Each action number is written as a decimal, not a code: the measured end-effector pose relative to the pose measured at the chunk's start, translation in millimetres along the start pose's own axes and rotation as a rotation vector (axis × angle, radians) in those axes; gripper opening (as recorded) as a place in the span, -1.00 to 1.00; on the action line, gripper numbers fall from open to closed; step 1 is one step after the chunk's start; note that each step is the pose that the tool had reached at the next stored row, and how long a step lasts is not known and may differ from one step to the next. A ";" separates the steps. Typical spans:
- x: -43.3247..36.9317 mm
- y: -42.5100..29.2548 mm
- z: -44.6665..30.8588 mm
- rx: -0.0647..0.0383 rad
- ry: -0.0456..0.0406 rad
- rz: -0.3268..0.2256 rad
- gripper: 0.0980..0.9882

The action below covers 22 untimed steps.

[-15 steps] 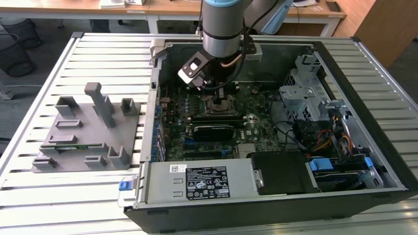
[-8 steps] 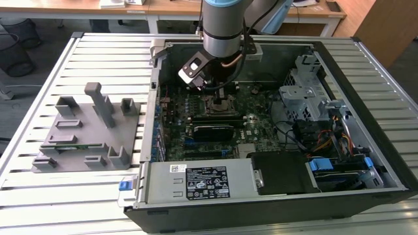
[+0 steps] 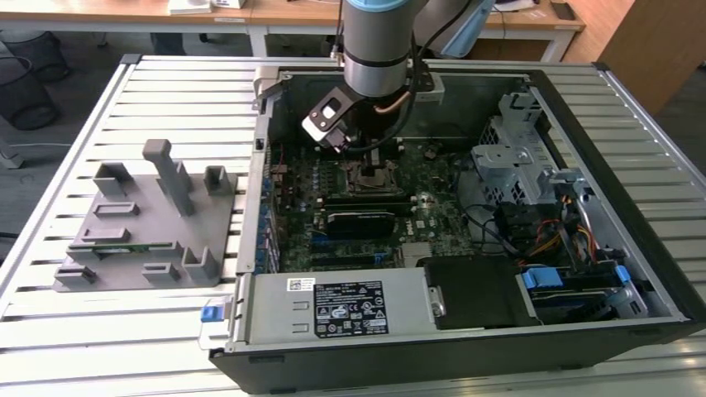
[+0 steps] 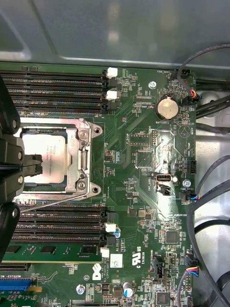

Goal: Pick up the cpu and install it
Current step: 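Close the cpu cover, then install the first cpu locking lever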

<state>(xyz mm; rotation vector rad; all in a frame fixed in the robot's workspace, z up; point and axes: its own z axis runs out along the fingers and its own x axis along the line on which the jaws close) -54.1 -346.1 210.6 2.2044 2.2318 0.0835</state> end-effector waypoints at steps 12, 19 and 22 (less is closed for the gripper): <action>0.3 0.4 -8.4 0.000 0.0001 0.000 -0.98; 0.5 0.6 -14.1 0.000 0.0000 0.000 -0.98; 0.6 0.7 -15.1 0.000 0.0002 0.000 -0.98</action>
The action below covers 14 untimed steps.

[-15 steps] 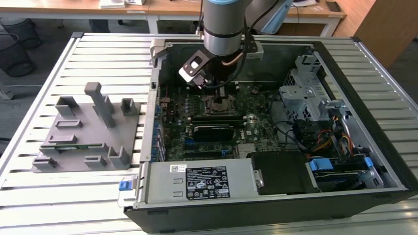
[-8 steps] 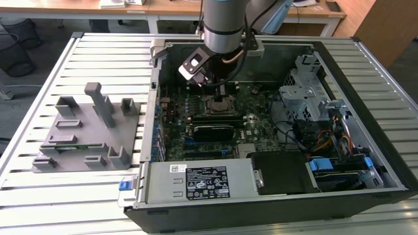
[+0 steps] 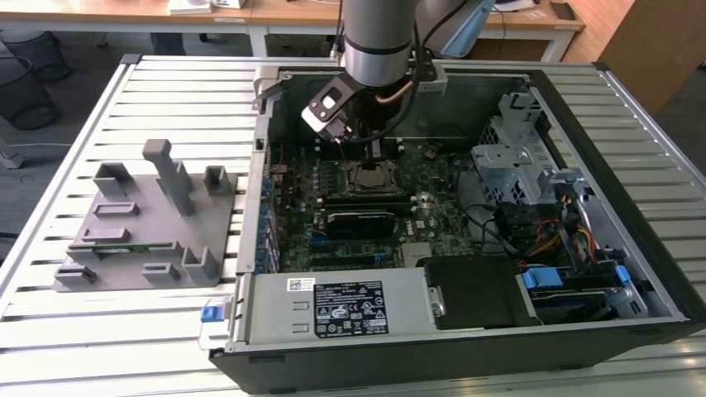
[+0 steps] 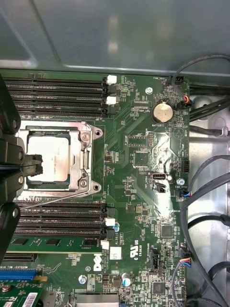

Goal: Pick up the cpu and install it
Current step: 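Install the first cpu locking lever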

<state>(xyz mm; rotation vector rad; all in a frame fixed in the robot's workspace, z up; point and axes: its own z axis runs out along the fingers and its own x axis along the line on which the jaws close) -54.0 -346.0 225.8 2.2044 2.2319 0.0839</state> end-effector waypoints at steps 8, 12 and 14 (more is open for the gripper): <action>0.0 0.1 -1.6 0.000 -0.0001 0.000 -0.98; 0.0 0.1 -2.4 0.000 -0.0005 0.000 -0.98; 0.0 0.1 -3.1 0.000 -0.0003 0.000 -0.98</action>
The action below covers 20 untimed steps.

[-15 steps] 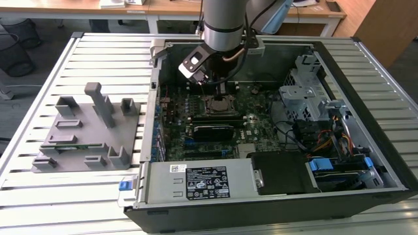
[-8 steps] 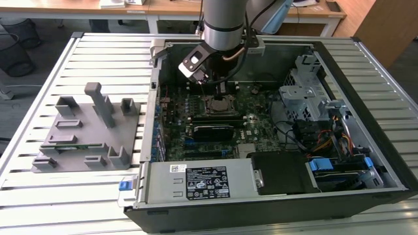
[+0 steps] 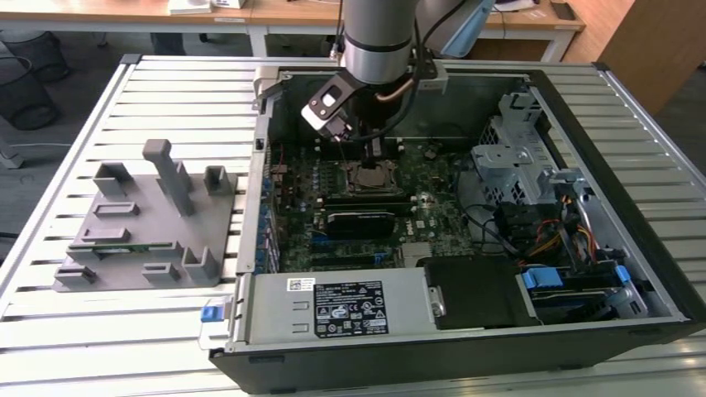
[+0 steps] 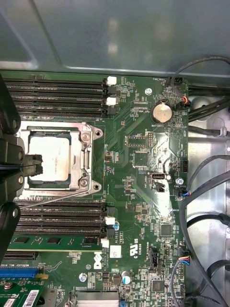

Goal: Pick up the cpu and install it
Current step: 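Install the first cpu locking lever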

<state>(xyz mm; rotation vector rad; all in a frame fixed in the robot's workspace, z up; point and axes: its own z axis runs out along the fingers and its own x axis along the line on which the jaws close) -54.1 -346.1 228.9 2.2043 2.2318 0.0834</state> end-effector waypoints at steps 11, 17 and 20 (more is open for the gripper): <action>0.2 0.2 -3.6 0.000 0.0001 0.000 -0.98; 0.2 0.3 -6.4 0.000 0.0001 0.000 -0.98; 0.4 0.4 -9.7 0.000 0.0002 0.000 -0.98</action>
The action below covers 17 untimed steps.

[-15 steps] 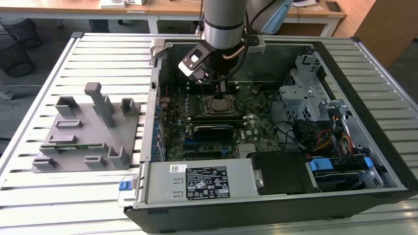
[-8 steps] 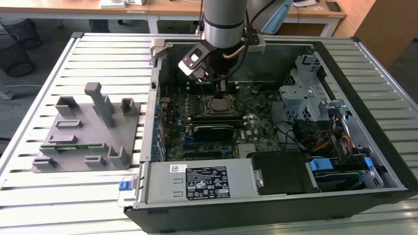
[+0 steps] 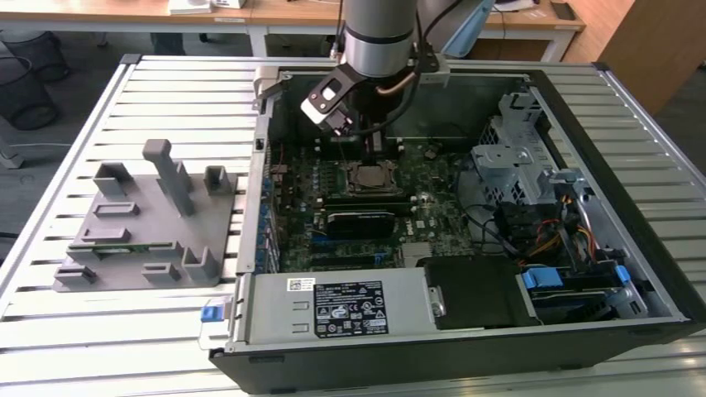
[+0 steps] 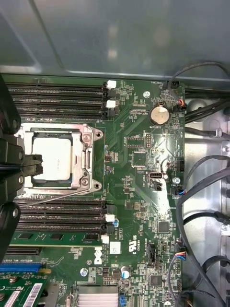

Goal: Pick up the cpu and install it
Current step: 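Install the first cpu locking lever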

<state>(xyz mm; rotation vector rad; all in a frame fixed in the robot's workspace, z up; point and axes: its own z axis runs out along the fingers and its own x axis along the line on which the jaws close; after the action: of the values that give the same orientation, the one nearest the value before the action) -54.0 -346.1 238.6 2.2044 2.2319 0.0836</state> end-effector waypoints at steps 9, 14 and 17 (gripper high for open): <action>0.2 0.2 -5.0 0.000 0.0000 0.000 -0.98; 0.2 0.3 -6.8 0.000 -0.0001 0.000 -0.98; 0.3 0.3 -8.5 0.000 -0.0001 0.000 -0.98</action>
<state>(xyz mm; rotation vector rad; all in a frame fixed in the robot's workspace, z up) -54.0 -346.1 247.1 2.2043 2.2319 0.0835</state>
